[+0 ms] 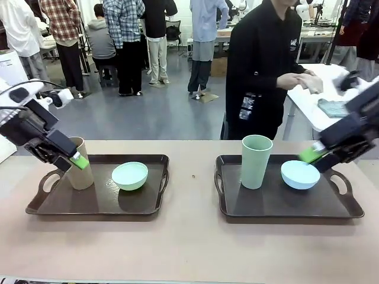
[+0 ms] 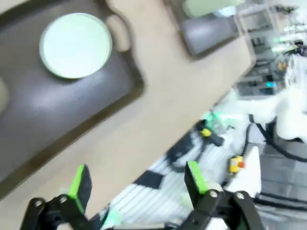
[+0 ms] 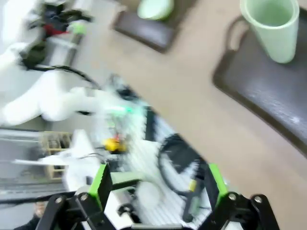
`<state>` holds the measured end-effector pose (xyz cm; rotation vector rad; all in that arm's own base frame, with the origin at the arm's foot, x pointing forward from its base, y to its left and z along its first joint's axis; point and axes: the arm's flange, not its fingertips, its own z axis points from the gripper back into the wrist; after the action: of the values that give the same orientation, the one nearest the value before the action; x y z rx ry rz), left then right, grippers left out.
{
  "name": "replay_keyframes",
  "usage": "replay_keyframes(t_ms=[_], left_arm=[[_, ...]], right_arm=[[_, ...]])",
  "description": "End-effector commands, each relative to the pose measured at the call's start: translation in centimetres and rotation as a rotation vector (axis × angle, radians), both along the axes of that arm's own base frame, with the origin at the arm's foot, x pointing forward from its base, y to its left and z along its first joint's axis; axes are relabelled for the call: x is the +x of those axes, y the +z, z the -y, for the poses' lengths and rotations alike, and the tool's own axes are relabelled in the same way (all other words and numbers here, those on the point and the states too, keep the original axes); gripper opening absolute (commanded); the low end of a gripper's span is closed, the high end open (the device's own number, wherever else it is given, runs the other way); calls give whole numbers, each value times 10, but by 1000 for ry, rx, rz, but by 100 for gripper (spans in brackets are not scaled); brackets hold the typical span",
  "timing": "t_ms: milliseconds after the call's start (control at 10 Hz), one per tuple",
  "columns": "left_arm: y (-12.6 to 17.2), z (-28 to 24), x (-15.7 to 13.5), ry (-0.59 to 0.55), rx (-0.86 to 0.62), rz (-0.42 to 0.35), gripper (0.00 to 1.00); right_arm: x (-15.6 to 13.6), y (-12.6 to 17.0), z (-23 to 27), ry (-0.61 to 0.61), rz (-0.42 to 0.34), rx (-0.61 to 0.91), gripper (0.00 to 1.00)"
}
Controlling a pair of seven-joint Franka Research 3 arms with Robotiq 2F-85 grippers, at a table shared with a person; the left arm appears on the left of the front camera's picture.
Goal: Set up a tray with a mat and arrange the tableware.
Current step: Pick up the Picnic Bowl and Reusable plastic cup from the Handle tray in front of the human's position and hold them in the air.
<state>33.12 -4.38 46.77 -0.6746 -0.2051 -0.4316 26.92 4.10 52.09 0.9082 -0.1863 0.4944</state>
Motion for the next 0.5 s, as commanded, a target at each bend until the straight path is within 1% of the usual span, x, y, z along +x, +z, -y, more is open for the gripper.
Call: replay_keyframes(t_ms=[0,100,200,300,400], left_arm=[[-24,8,8,-4,-236,-123,100],[-37,13,5,88,-364,-216,100],[-45,10,-3,240,-456,-321,100],[-43,0,-20,339,-479,-340,100],[-33,-17,-42,412,-478,-310,100]], right_arm=[[-3,-5,57,-16,-145,287,100],[-5,-11,77,-36,-188,364,100],[-5,-19,92,-72,-235,403,100],[-4,-26,101,-81,-262,399,100],[-2,-30,107,-72,-277,371,100]])
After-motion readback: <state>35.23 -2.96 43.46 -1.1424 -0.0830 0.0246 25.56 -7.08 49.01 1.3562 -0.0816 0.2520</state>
